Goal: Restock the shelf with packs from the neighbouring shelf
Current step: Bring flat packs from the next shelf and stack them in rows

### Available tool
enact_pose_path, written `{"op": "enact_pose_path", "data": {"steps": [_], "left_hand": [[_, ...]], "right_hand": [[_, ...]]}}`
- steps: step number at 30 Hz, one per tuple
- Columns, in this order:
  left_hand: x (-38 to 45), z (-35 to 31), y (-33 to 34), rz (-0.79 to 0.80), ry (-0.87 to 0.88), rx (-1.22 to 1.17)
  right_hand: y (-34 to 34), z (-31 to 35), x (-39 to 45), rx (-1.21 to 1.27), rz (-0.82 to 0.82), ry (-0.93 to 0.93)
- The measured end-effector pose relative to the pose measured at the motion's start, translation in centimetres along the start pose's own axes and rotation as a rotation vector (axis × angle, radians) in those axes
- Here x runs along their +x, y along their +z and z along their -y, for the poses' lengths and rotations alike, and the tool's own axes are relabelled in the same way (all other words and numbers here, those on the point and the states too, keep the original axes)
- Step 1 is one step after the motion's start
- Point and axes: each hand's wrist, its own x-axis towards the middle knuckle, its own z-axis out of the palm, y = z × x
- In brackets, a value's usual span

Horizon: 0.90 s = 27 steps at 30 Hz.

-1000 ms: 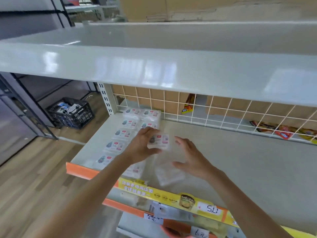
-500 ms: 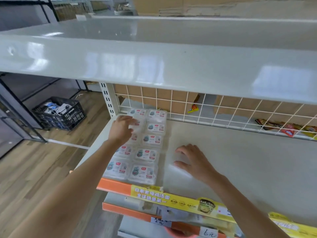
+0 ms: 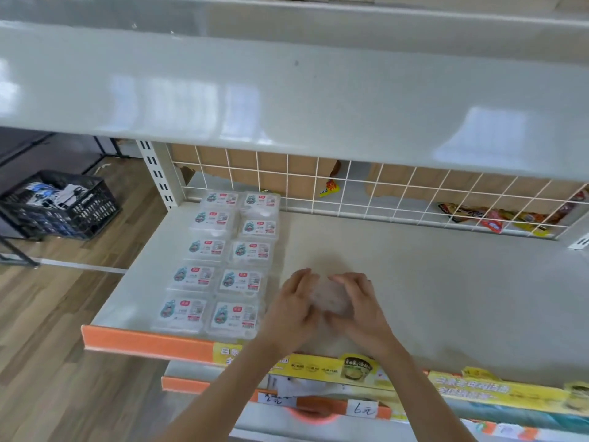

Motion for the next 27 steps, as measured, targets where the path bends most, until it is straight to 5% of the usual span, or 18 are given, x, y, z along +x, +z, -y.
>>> {"op": "enact_pose_path", "data": {"steps": [6, 16, 22, 27], "left_hand": [[0.0, -0.1, -0.1, -0.079, 0.013, -0.108], [-0.3, -0.1, -0.1, -0.033, 0.002, -0.004], [-0.5, 0.0, 0.0, -0.019, 0.051, 0.030], [-0.1, 0.0, -0.8, 0.009, 0.230, 0.312]], "right_hand": [[-0.7, 0.5, 0.0, 0.302, -0.089, 0.120], [-0.3, -0.9, 0.6, 0.225, -0.251, 0.144], [-0.2, -0.3, 0.2, 0.052, -0.117, -0.025], [-0.1, -0.3, 0.3, -0.196, -0.012, -0.151]]}}
